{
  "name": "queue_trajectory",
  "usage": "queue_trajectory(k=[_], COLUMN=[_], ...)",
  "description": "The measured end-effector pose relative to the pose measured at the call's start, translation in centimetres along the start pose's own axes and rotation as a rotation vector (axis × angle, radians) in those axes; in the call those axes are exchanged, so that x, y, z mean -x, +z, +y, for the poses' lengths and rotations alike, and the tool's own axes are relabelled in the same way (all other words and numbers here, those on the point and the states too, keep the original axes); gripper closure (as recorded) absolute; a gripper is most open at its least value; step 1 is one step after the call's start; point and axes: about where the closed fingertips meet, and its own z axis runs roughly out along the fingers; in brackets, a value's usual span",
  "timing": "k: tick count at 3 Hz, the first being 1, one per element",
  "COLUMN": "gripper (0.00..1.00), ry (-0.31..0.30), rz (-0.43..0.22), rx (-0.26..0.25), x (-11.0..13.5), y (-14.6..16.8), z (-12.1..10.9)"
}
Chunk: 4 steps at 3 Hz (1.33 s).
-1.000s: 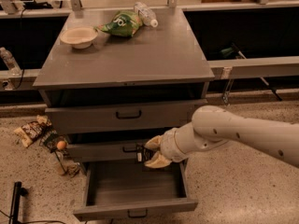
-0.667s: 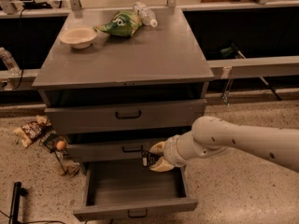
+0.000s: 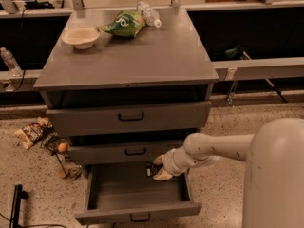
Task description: Place rxbar chocolate into bottom drawer
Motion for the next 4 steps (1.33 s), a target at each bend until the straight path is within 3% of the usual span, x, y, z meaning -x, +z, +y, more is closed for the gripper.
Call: queue_trajectory(k=[1, 2, 3, 4], gripper=[1.0, 1.0, 1.0, 0.99], ry=[0.015, 0.012, 0.008, 0.017], rz=[-0.005, 0.002, 0.032, 0.017], rx=[0.02, -0.038, -0.042, -0.014], x=[-0.5, -3.0, -8.6, -12.9], y=[1.1, 2.7, 8.6, 14.6], z=[0.9, 0.5, 0.8, 0.7])
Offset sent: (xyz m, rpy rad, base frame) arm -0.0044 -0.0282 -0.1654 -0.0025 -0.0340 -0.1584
